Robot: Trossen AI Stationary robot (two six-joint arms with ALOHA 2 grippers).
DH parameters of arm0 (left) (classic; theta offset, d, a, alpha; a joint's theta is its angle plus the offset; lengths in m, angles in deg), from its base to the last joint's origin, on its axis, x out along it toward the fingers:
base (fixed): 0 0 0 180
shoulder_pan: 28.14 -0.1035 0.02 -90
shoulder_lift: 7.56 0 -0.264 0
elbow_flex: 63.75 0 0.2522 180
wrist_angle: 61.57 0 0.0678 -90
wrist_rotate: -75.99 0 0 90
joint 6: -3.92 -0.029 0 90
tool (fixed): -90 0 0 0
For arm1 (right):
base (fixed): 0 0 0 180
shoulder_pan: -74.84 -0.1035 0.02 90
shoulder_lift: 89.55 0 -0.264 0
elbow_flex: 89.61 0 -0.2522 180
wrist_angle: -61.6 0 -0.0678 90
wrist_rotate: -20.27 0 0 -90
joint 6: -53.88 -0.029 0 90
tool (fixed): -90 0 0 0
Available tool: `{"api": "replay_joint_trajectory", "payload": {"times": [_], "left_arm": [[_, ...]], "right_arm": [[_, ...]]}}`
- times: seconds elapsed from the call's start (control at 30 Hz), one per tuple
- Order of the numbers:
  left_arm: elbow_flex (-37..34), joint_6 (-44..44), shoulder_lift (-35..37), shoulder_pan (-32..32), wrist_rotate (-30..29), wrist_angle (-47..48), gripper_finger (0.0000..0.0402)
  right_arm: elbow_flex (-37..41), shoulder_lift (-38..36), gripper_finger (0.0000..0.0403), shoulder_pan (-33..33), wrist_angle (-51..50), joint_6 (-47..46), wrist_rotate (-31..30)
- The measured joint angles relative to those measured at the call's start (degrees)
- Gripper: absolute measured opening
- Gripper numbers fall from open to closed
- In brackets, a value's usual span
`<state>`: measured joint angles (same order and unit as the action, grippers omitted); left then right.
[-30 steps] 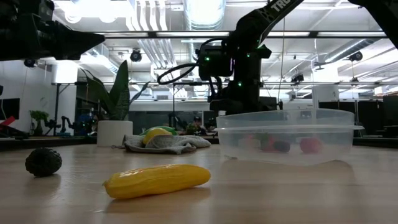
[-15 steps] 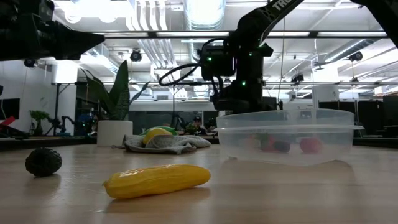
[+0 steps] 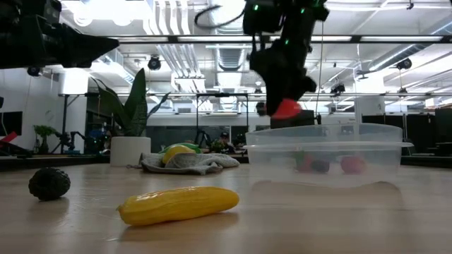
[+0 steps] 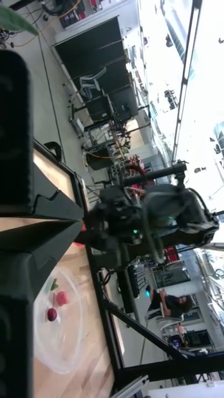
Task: Pick and placing Produce into tupperware
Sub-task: Put the carrot into the transparent bin
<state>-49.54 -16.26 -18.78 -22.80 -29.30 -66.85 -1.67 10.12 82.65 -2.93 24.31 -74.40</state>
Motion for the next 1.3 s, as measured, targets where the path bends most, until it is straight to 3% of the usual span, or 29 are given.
{"api": "replay_joint_trajectory", "payload": {"times": [0.23, 0.5, 0.83, 1.3], "left_arm": [[0.01, 0.0, 0.01, 0.0, 0.01, 0.11, 0.0], [0.01, 0.03, 0.02, -0.01, 0.01, 0.09, 0.0], [0.02, 0.17, 0.02, -0.01, 0.02, 0.12, 0.0], [0.01, 0.26, 0.0, -0.02, 0.03, 0.09, 0.0]], "right_arm": [[-0.09, -6.46, 0.0165, -5.39, -4.22, -5.38, -0.74], [-0.11, -8.53, 0.0165, -14.91, -8.06, -13.86, -6.78], [0.19, -3.25, 0.0165, -22.11, -7.72, -19.56, -8.9], [1.98, 6.21, 0.0165, -22.82, -7.49, -21.08, -8.49]]}}
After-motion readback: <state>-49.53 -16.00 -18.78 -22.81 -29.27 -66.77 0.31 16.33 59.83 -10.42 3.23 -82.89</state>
